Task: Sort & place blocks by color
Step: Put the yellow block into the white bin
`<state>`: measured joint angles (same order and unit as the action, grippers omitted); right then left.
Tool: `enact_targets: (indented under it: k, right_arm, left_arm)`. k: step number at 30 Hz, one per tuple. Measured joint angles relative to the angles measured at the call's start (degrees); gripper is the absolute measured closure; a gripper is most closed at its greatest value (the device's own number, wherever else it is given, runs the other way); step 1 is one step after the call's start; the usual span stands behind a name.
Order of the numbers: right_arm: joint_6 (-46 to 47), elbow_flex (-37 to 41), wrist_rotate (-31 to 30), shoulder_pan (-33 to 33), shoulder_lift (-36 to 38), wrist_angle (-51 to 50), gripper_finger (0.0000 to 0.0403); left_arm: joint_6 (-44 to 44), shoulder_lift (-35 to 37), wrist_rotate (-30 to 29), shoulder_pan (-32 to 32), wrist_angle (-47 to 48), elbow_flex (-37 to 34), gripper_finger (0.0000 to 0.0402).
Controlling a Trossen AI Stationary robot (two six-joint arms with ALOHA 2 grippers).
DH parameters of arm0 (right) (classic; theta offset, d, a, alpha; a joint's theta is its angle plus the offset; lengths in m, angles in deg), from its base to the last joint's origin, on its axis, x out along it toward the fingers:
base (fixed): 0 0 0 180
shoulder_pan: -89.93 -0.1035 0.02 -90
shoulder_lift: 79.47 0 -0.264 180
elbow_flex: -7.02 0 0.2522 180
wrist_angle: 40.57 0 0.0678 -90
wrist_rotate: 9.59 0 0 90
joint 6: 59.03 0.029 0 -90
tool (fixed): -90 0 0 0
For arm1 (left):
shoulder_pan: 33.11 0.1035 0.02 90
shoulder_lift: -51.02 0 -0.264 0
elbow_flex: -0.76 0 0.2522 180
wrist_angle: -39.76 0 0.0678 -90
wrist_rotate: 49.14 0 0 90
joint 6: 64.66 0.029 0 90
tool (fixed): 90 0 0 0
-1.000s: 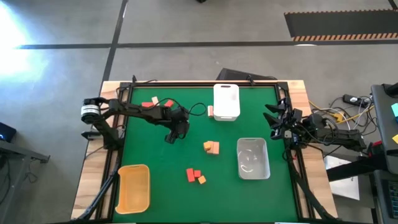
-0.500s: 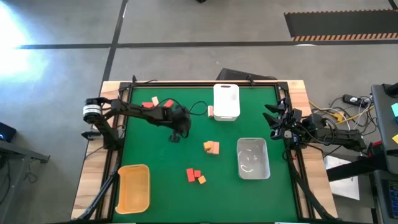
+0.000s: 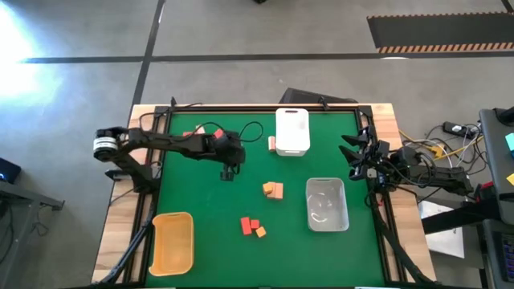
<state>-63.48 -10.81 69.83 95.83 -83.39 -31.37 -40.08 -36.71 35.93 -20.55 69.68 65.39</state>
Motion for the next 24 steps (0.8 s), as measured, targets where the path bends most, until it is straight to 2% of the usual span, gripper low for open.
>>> enact_targets:
  k: [3, 6, 8, 10, 12, 13, 18, 24]
  right_arm:
    - [0.3, 0.0, 0.0, 0.0, 0.0, -0.1, 0.0232]
    - [0.7, 0.0, 0.0, 0.0, 0.0, -0.1, 0.0232]
    - [1.1, 0.0, 0.0, 0.0, 0.0, -0.1, 0.0232]
    - [1.9, 0.0, 0.0, 0.0, 0.0, -0.1, 0.0232]
    - [2.9, 0.0, 0.0, 0.0, 0.0, -0.1, 0.0232]
    - [3.0, 0.0, 0.0, 0.0, 0.0, -0.1, 0.0232]
    - [2.8, 0.0, 0.0, 0.0, 0.0, -0.2, 0.0232]
    - [0.5, 0.0, 0.0, 0.0, 0.0, -0.5, 0.0232]
  left_arm:
    - [0.4, 2.0, 0.1, 0.0, 2.8, 0.0, 0.0376]
    - [-8.5, 2.4, -3.4, 0.6, 4.1, 0.1, 0.0336]
    - [-21.0, 2.4, -9.2, 1.3, 4.1, 0.4, 0.0304]
    - [-40.5, 2.4, -13.2, 1.6, 4.7, 0.8, 0.0273]
    - [-59.6, 2.4, -12.6, 1.6, 7.6, 1.0, 0.0245]
    - [-65.6, 2.4, -11.5, 1.5, 9.3, 1.0, 0.0234]
    - [-80.9, 2.4, -10.0, -0.1, 18.9, 1.2, 0.0194]
    - [-91.7, 2.0, -10.7, -1.5, 15.5, 1.6, 0.0167]
